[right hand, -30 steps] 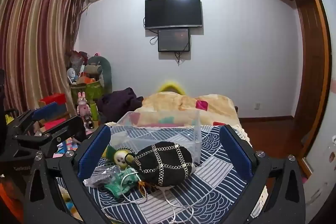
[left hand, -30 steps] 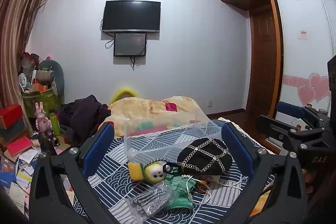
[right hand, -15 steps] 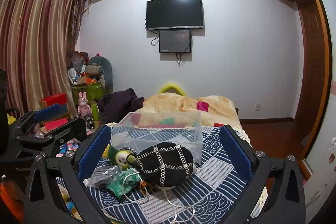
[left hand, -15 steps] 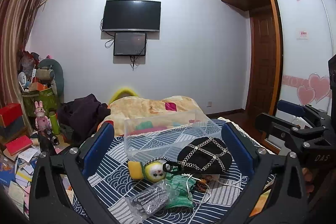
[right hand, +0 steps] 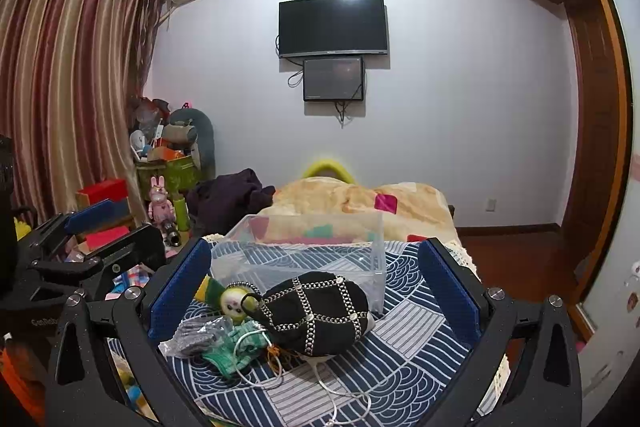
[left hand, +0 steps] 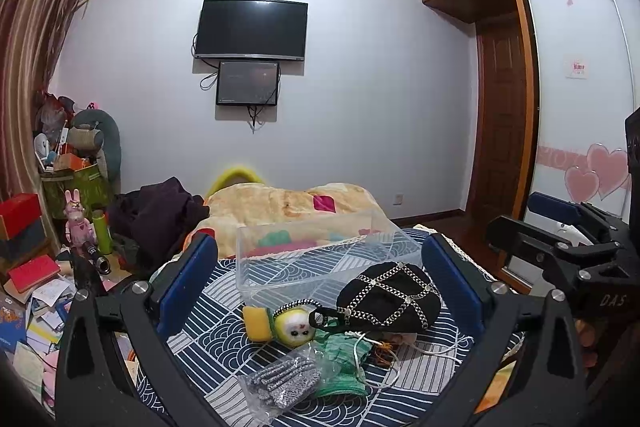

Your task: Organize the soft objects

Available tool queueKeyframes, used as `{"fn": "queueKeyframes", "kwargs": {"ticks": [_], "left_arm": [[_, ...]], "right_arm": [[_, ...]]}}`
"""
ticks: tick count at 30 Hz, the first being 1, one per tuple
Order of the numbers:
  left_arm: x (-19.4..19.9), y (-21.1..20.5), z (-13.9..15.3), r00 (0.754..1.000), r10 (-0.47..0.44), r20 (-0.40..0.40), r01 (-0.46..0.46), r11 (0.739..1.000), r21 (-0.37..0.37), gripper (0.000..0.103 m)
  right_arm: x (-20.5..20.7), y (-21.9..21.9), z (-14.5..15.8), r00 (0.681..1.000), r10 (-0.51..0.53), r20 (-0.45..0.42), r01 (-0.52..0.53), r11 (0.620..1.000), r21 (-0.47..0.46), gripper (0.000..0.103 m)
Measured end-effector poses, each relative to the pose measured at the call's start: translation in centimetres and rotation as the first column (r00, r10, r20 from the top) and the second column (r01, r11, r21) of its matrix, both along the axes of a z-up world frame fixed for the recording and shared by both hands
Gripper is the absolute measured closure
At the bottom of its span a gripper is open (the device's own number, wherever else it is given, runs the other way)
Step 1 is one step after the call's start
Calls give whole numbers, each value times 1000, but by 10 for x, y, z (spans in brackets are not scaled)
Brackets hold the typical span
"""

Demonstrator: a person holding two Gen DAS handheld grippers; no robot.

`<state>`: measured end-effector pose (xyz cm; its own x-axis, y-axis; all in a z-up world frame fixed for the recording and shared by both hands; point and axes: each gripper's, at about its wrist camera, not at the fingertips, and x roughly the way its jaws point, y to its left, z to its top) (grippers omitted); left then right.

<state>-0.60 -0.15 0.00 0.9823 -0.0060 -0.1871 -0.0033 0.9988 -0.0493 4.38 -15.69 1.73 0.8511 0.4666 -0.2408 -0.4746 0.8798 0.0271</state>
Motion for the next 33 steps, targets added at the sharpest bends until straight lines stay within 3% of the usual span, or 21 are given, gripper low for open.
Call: {"fn": "queueKeyframes", "kwargs": {"ticks": [33], "left_arm": [[0, -2, 0, 1000, -11, 4, 11, 1000, 11, 0]], "right_arm": [[-1, -1, 3, 1000, 8, 7, -8, 1000, 9, 0]]}}
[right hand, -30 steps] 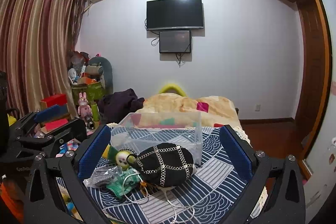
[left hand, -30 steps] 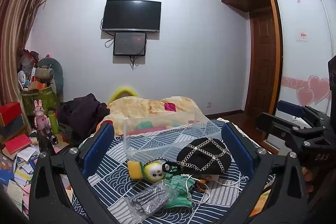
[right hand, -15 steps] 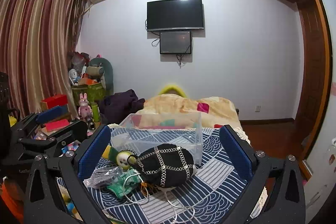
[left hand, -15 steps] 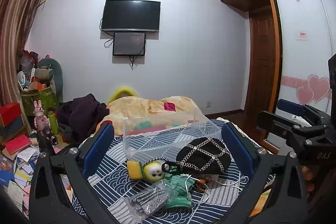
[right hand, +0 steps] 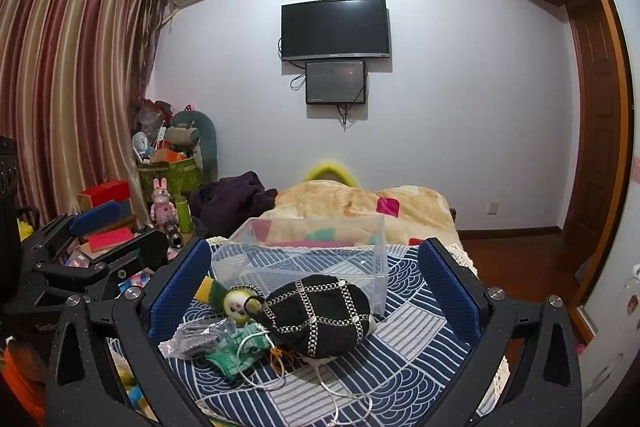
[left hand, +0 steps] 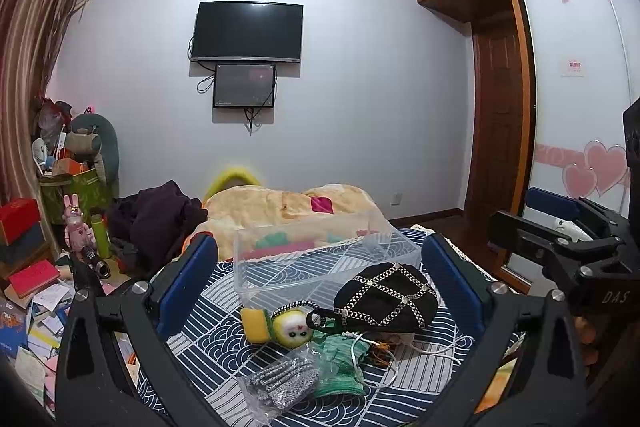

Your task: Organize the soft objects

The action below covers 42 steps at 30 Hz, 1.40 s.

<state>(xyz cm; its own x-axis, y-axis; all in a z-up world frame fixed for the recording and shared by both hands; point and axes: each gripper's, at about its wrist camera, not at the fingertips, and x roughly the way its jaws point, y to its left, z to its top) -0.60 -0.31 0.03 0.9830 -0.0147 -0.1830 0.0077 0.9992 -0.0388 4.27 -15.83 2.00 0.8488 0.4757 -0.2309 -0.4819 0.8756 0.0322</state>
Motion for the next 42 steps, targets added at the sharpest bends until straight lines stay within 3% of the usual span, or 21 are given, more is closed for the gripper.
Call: {"fn": "queueKeyframes", "kwargs": {"ticks": [18, 27, 31, 42], "left_arm": [[4, 1, -3, 1000, -3, -8, 3, 1000, -2, 0], [30, 21, -28, 994, 58, -97, -58, 998, 1, 1], [47, 34, -46, 983, 82, -163, -85, 996, -8, 17], [91, 61, -98, 939, 90, -331, -117, 991, -64, 42]], "right_arm": [[2, 2, -5, 1000, 14, -1, -14, 1000, -3, 0], [30, 2, -34, 994, 7, -106, -10, 1000, -27, 0], [46, 4, -49, 985, 5, -175, -13, 999, -44, 0], [76, 26, -84, 947, 32, -319, -63, 994, -89, 3]]}}
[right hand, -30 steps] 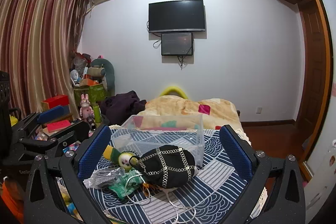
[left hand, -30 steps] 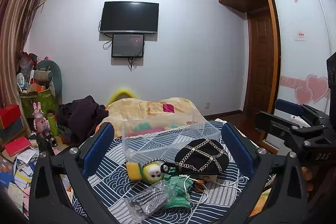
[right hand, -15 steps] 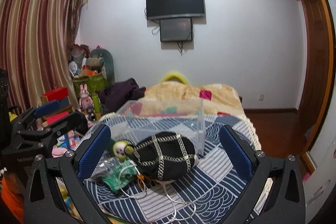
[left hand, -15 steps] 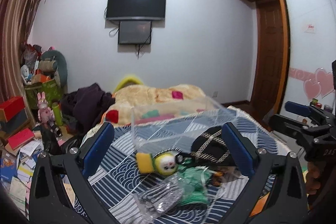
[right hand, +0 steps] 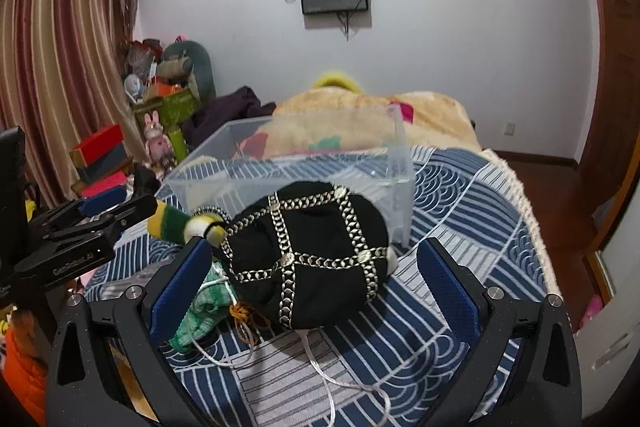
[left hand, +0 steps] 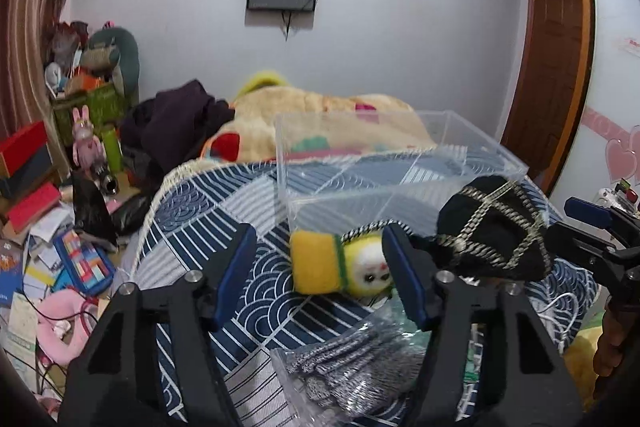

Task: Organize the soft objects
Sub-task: 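Grasp the yellow-green sponge with the left tool while the right tool grasps the black chain bag, then lift the sponge and chain bag and drop both into the clear box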

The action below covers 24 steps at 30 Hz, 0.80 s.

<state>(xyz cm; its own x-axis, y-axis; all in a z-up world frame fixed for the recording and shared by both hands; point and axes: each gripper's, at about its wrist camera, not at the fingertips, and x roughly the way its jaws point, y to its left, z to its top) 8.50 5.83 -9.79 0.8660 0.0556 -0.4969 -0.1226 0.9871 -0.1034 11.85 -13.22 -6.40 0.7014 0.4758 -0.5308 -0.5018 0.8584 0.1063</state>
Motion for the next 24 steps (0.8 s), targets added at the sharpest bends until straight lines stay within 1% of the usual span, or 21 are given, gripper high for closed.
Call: {"fn": "queueKeyframes", "kwargs": {"ticks": [1, 3, 4, 7, 8, 9, 10, 12, 13, 15, 16, 18, 20, 24], "left_arm": [[2, 0, -3, 1000, -1, -12, 1, 1000, -5, 45], [6, 4, -9, 1000, -9, -29, 8, 1000, -25, 50], [8, 5, -12, 999, -14, -38, 13, 999, -37, 55], [14, 7, -20, 997, -27, -70, 22, 997, -74, 63], [15, 7, -23, 996, -33, -77, 27, 996, -83, 65], [17, 5, -25, 996, -35, -83, 28, 996, -87, 69], [17, 5, -26, 996, -35, -88, 27, 996, -90, 69], [15, 2, -27, 996, -28, -83, 21, 996, -84, 71], [14, 2, -26, 996, -28, -79, 22, 996, -84, 72], [10, 2, -22, 998, -27, -64, 22, 996, -85, 72], [8, 1, -19, 998, -27, -55, 22, 996, -84, 72], [3, 1, -13, 999, -22, -34, 19, 997, -80, 73], [-2, 1, -6, 1000, -20, -9, 20, 997, -76, 73], [-12, -1, 10, 999, -22, 39, 24, 997, -69, 73]], "right_arm": [[3, 2, -3, 1000, 3, -13, -3, 1000, -8, 5], [9, 6, -9, 999, 10, -44, -11, 1000, -23, 16], [10, 7, -14, 998, 12, -65, -14, 999, -33, 18], [13, 6, -19, 997, 6, -80, -9, 999, -41, 28], [12, 5, -19, 997, 0, -80, -3, 999, -40, 36], [11, 2, -19, 997, -4, -81, 1, 999, -39, 41], [12, 1, -18, 997, -5, -83, 2, 999, -36, 42], [12, -4, -18, 997, -7, -83, 5, 1000, -31, 50], [11, -6, -19, 997, -9, -79, 6, 999, -32, 52], [8, -9, -17, 998, -8, -70, 6, 1000, -31, 63], [9, -7, -16, 998, -9, -64, 7, 1000, -30, 66], [6, -8, -12, 999, -13, -51, 11, 999, -30, 79], [4, -10, -9, 999, -2, -45, 1, 1000, -26, 85], [-4, -10, 3, 1000, -2, -2, 1, 1000, -16, 87]]}}
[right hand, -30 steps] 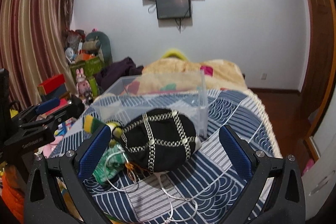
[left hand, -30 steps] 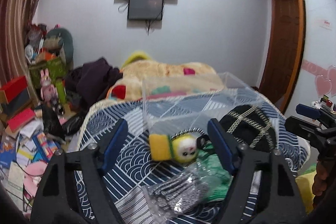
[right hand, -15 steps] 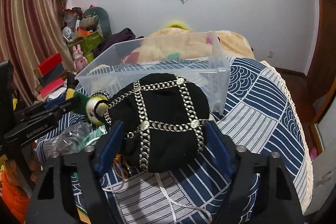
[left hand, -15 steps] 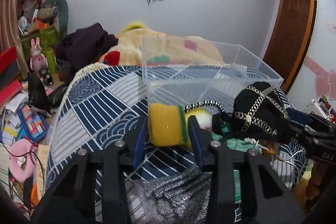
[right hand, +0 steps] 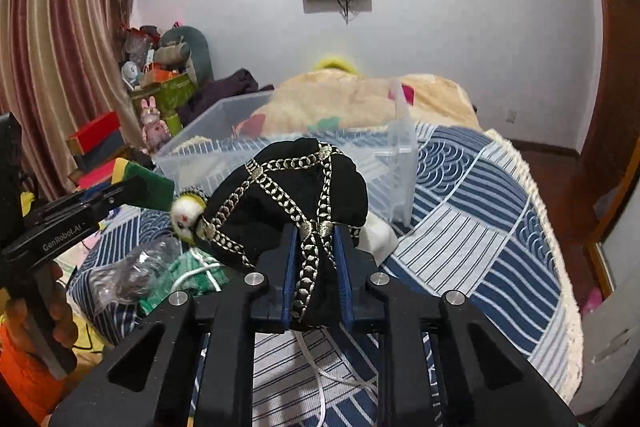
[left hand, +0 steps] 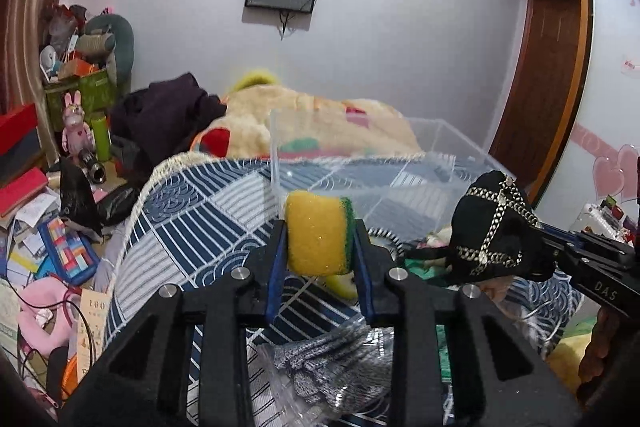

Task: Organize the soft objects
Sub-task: 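Lift the sponge and chain bag and drop both into the clear box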

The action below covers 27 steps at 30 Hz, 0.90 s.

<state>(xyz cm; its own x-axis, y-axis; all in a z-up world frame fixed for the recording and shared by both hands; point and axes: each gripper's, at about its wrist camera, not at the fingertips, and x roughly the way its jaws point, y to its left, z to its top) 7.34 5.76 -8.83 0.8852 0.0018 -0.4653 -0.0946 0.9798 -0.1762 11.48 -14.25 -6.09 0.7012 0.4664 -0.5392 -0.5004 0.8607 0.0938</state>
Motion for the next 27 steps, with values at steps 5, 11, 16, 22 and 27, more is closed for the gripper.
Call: {"fn": "queueKeyframes", "kwargs": {"ticks": [5, 11, 16, 22, 27], "left_arm": [[-8, -2, 19, 999, -8, 53, 8, 1000, 9, 73], [-2, 0, 42, 995, -34, 98, 34, 999, 2, 73], [22, 5, 58, 993, -50, 108, 50, 999, -4, 73], [55, 11, 59, 996, -51, 68, 52, 998, -16, 73], [84, 9, 49, 998, -58, 3, 58, 998, 11, 73]], "right_arm": [[-7, -4, 20, 998, -11, 65, 8, 999, 35, 88], [-7, -8, 49, 990, -22, 141, 11, 997, 75, 88], [8, -1, 61, 984, -34, 177, 21, 997, 73, 88], [43, 15, 55, 986, -56, 156, 49, 997, 53, 88], [70, 28, 45, 993, -50, 104, 48, 999, 22, 88]]}}
